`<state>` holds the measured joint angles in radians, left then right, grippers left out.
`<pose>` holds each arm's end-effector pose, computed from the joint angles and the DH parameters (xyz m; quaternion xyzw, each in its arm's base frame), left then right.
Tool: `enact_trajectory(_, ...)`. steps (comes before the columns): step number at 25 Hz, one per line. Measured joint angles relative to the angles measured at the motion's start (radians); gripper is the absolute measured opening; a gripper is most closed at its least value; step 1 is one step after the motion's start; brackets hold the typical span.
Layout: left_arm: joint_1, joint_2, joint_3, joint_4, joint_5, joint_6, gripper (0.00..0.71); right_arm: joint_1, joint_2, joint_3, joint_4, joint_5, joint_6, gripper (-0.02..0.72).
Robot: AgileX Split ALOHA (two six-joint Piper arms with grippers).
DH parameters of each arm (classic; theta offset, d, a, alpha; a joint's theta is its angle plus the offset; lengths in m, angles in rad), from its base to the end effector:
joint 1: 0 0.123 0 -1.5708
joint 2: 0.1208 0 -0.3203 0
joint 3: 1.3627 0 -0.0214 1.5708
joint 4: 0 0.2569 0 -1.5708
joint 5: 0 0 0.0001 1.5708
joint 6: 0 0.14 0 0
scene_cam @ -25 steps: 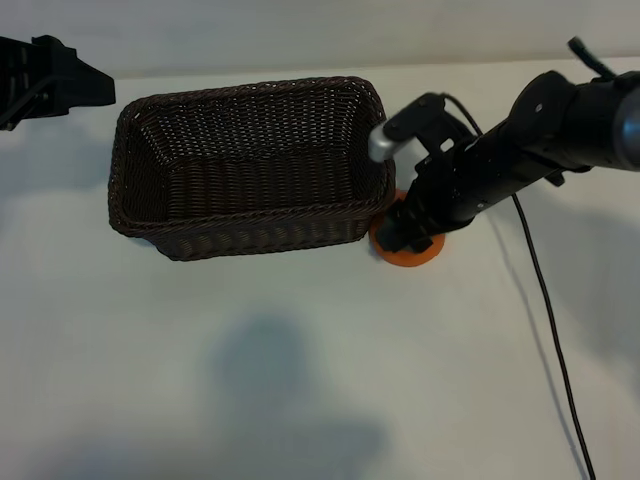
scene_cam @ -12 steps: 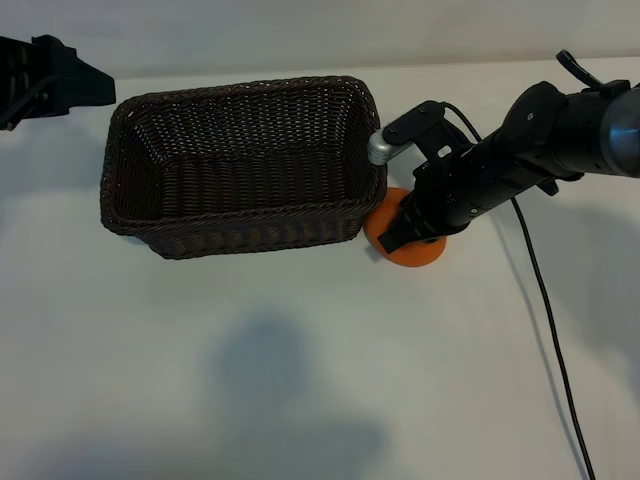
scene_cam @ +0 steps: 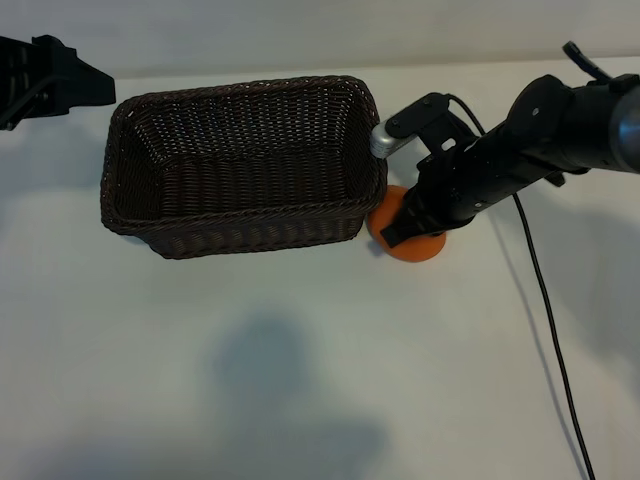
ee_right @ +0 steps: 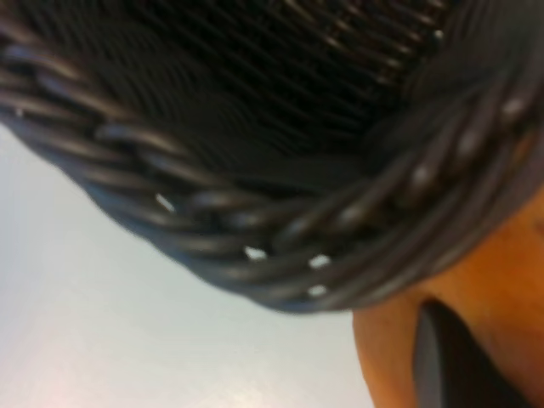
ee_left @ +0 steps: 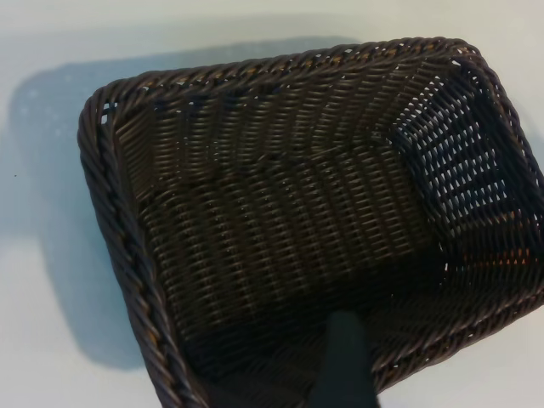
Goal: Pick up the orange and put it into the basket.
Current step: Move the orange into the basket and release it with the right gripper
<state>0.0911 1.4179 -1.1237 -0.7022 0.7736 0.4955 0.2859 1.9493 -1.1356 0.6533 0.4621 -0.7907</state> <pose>0.3325 -0.0331 0.3176 0.0183 0.9133 -0.2097 0.3486 0.3925 0.1550 0.1293 -0.2580 0.9290 0.1439 0.2229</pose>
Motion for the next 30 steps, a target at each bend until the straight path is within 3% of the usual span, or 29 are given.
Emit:
enact_trajectory(9,0.000,0.000,0.000,0.000,0.000,0.000,0.590,0.000,-0.084,0.001,-0.352,0.017,0.282,0.068)
enact_trajectory(14,0.000,0.000,0.000,0.000,0.000,0.000,0.589,0.000,-0.147,-0.002,-0.481,0.022,0.407,0.067)
enact_trajectory(19,0.000,0.000,0.000,-0.001,0.000,0.000,0.589,0.000,-0.225,-0.064,-0.493,0.061,0.438,0.067)
enact_trajectory(24,0.000,0.000,0.000,-0.003,0.000,-0.001,0.589,0.003,-0.286,-0.181,-0.461,0.142,0.436,0.067)
enact_trajectory(30,0.000,0.000,0.000,-0.004,-0.001,-0.002,0.589,0.068,-0.289,-0.296,-0.369,0.194,0.350,0.067)
